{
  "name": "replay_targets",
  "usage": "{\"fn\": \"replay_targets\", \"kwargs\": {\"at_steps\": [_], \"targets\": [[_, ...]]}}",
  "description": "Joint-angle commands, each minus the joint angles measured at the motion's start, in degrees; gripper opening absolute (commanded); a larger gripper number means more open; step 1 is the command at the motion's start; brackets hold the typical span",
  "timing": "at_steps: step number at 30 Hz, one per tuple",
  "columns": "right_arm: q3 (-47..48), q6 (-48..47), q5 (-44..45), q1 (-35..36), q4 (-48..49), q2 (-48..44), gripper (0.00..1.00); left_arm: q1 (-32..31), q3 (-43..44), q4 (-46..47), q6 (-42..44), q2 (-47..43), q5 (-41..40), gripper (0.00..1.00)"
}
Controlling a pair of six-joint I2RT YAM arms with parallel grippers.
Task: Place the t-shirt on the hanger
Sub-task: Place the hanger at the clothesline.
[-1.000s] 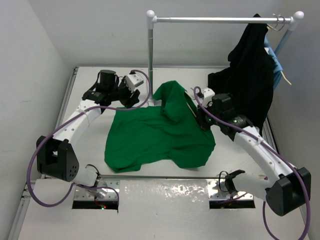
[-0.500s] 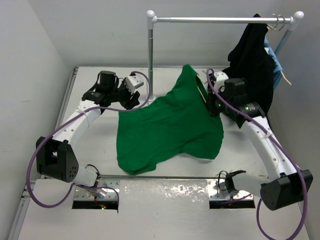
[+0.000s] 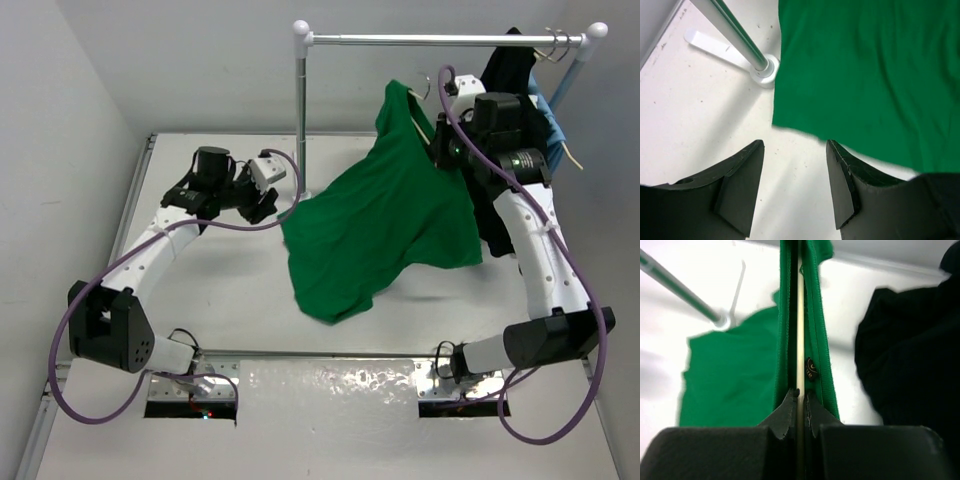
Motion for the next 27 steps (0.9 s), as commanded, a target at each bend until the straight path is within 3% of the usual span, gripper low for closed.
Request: {"fn": "replay_targets", "kwargs": {"at_steps": [1,9,27], "targets": [[2.8,0.1,0.4,-0.2,4.7,-1.6,0.00,0.1,-1.2,1.7,1.0,-1.9,0.1,0.50],[-6.0,0.6,-0.6,-0.2,11.6,-7.3,0.00,0.1,-1.5,3.1,0.8,-2.1,0.2,0.50],[-2.8,0.6,6.6,-0.3,12.6,-10.7,0.00,0.1,-0.9,2.2,0.8,-2.2,0.6,0.50]]}}
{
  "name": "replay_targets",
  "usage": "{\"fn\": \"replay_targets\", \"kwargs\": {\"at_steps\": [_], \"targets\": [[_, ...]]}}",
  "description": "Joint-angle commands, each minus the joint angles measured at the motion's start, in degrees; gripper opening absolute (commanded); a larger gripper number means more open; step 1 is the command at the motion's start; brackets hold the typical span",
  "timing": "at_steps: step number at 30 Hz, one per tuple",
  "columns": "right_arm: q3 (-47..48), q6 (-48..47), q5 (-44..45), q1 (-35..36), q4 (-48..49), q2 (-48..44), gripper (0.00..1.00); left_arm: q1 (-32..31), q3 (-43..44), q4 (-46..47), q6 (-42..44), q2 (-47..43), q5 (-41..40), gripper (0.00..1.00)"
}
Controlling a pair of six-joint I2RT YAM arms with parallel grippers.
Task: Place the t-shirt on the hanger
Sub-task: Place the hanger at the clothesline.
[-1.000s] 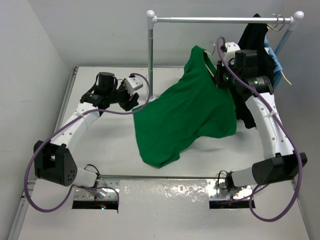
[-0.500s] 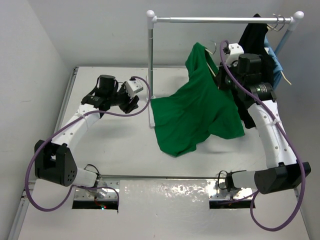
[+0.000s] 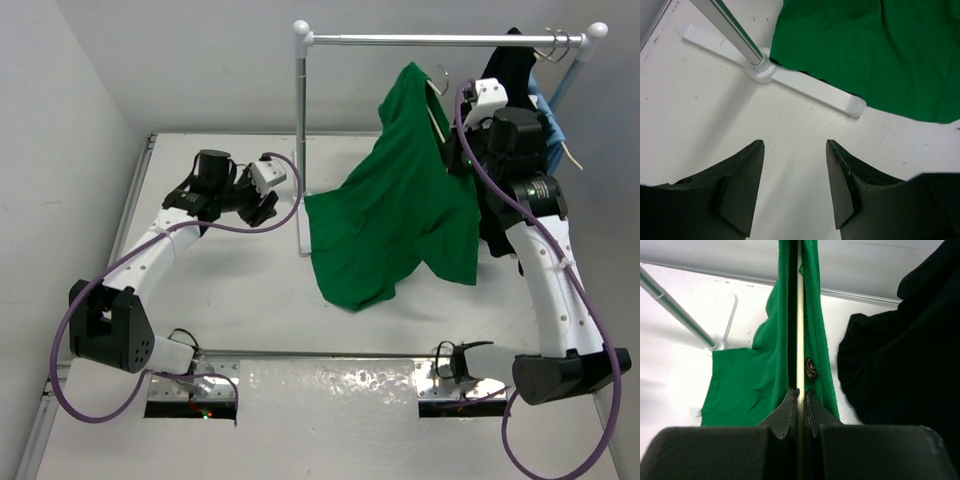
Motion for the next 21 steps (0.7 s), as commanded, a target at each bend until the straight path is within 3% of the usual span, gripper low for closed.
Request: {"fn": "replay_targets", "kwargs": {"at_steps": [1,21], "targets": [[4.7,0.5,2.7,-0.3,5.0,0.1,0.00,0.1,1.0,1.4,0.3,-2.1,0.7,0.50],[18.1,1.2,10.0,-2.0,1.0,7.6,0.00,0.1,-0.8,1.4,1.6,-2.4,0.1,0.50]]}}
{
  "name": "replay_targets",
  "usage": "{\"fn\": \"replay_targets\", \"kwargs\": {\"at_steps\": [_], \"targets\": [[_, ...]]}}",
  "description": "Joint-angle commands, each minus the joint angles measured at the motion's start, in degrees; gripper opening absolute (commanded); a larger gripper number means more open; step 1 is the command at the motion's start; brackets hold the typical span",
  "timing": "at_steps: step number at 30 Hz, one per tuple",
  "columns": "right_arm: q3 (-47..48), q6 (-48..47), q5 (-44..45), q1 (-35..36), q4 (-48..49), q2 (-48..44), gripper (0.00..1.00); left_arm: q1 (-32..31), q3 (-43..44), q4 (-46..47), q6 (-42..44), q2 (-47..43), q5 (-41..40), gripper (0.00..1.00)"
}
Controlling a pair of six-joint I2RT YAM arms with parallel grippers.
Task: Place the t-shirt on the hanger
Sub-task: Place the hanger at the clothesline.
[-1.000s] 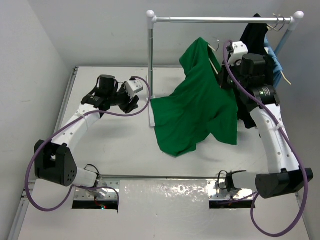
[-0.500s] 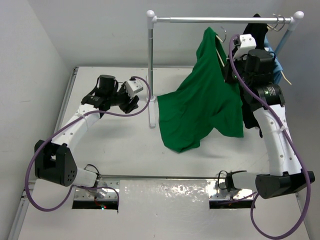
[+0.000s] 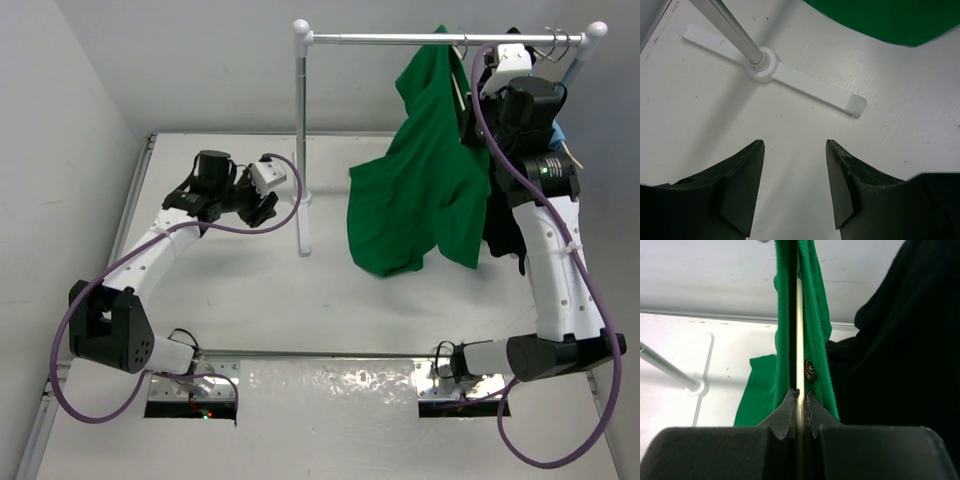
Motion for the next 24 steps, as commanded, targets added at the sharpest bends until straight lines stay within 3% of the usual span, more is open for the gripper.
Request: {"fn": "replay_targets", "kwargs": {"at_steps": [1,13,24], "targets": [[5.1,1.6,2.4,-1.4,3.3,1.7,0.00,0.0,-0.7,1.4,1.2,-2.4,0.0,0.49],[5.8,5.6,-2.2,-10.2,5.1,6.5,0.00,0.1,-2.0,1.9,2.2,-2.6,-0.6,0.49],[5.1,5.4,-4.2,-11.2,3.8,7.9,0.01,0.1,-2.9,2.2,3.0,-2.4,-1.2,0.49]]}}
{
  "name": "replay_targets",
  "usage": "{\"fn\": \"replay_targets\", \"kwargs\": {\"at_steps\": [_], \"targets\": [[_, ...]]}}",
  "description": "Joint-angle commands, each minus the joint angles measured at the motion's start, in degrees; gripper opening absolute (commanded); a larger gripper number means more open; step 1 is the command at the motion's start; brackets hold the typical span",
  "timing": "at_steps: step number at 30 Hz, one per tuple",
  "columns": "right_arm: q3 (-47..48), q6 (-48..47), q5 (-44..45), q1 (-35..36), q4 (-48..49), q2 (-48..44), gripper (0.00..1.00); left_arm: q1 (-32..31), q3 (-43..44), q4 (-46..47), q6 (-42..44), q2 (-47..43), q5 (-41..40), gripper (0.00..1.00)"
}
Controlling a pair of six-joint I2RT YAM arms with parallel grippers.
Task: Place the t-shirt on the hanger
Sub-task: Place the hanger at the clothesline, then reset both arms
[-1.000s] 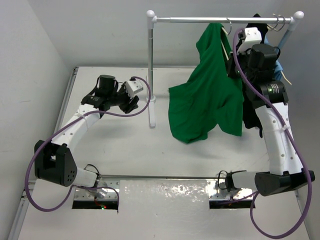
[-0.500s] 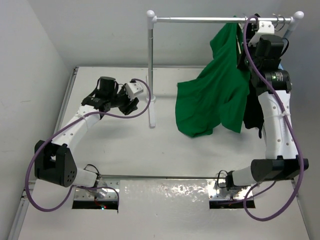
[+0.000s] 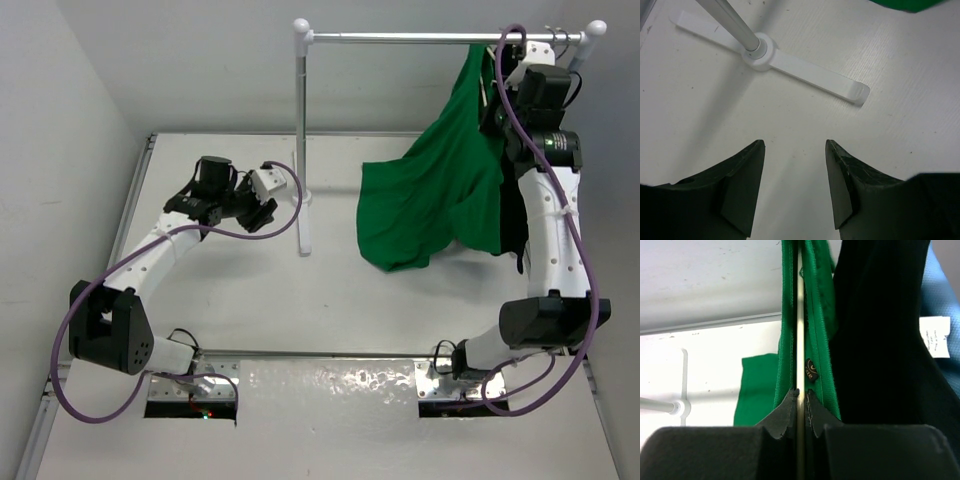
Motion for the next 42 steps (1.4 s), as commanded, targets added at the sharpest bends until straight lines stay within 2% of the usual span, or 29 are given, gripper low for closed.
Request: {"fn": "replay_targets", "kwargs": {"at_steps": [1,2,3,7,14,18,19,20,22,25,26,30,31,37,42], "targets": [[-0.2,-0.1,0.0,-0.2,4.4,-2.5,0.07,0.1,-0.5,2.2,0.7,-2.0,0.2,0.49],[-1.2,-0.7,1.0,-0.1,4.8,-4.1,0.14,0.1,-0.5,2.3,0.6,-1.7,0.2,0.49],[-3.1,-1.2,1.2,-0.1,5.6,-5.0,0.26,0.1,-0.5,2.2,0.6,-1.7,0.5,0.49],[-4.3,-4.1,2.0,-0.1,4.6,-8.6,0.50,0.1,-0.5,2.1,0.6,-1.4,0.3,0.49],[-2.6,-8.0,0.0,-0.2,1.9,-12.8,0.59,0.1,0.3,1.2,0.4,-1.2,-0.3,0.49],[-2.7,-8.0,-5.2,0.0,1.6,-15.1,0.63,0.2,0.6,1.2,0.0,-1.3,-1.4,0.49],[-3.5,-7.1,-8.7,0.1,2.1,-16.8,0.66,0.2,0.5,1.3,-0.5,-1.4,-1.9,0.49],[-5.5,-6.7,-10.7,0.2,3.4,-17.8,0.75,0.2,-0.2,2.2,-1.0,-1.4,-2.6,0.49],[-8.7,-5.0,-17.3,1.2,5.1,-21.0,0.79,0.6,-1.3,3.7,-3.0,-1.4,-4.2,0.49],[-18.4,-4.3,-23.1,6.7,10.6,-25.4,0.89,1.7,-4.6,7.6,-6.9,-1.6,-6.2,0.49],[-23.8,-5.0,-22.5,11.8,12.2,-26.3,0.90,2.3,-6.6,10.6,-8.2,-1.8,-6.9,0.49],[-37.0,-9.2,-18.5,21.6,14.9,-27.2,0.92,3.5,-12.4,18.3,-13.1,-4.4,-11.3,0.48],[-42.2,-10.1,-18.2,22.4,15.2,-26.9,0.93,3.6,-13.7,21.8,-14.7,-5.1,-12.2,0.48],[-64.7,-9.6,-11.6,22.8,34.2,-26.9,0.94,4.5,-26.2,35.4,-19.4,-8.6,-17.6,0.47],[-74.5,-10.5,-9.2,22.8,43.1,-24.8,0.95,5.6,-32.1,43.0,-21.4,-9.1,-21.7,0.47]]}}
